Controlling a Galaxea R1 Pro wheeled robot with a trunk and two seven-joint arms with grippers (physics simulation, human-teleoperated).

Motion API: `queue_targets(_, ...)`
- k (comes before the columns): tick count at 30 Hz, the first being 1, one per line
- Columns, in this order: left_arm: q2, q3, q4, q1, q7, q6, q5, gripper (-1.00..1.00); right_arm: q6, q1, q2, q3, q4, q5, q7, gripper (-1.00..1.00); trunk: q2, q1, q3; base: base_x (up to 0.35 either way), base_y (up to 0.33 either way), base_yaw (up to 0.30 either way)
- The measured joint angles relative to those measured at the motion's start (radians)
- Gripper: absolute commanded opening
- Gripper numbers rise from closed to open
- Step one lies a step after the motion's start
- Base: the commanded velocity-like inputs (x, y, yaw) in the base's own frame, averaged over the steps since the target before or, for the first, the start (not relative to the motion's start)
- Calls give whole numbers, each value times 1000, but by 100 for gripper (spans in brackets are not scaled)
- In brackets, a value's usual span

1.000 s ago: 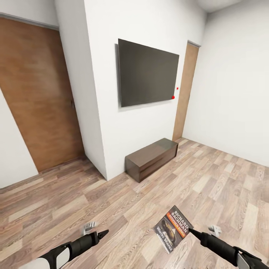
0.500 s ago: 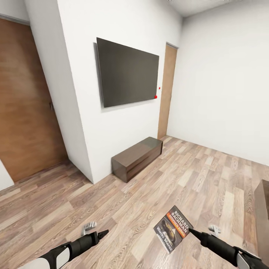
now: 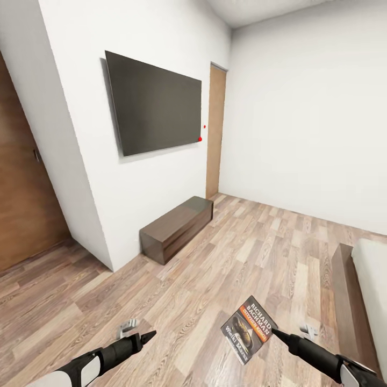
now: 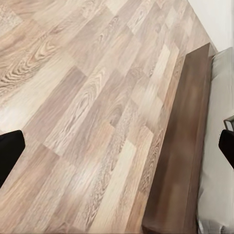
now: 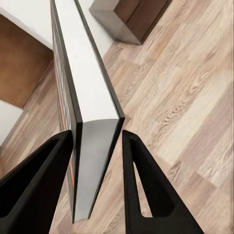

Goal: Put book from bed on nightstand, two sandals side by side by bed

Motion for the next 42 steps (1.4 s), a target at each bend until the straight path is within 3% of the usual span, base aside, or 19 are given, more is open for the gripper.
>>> queue_targets(42,0,0,0,0,0,0,0,100,0,0,0,0,0,0,-3,-100,0,0,0,0,0,-283)
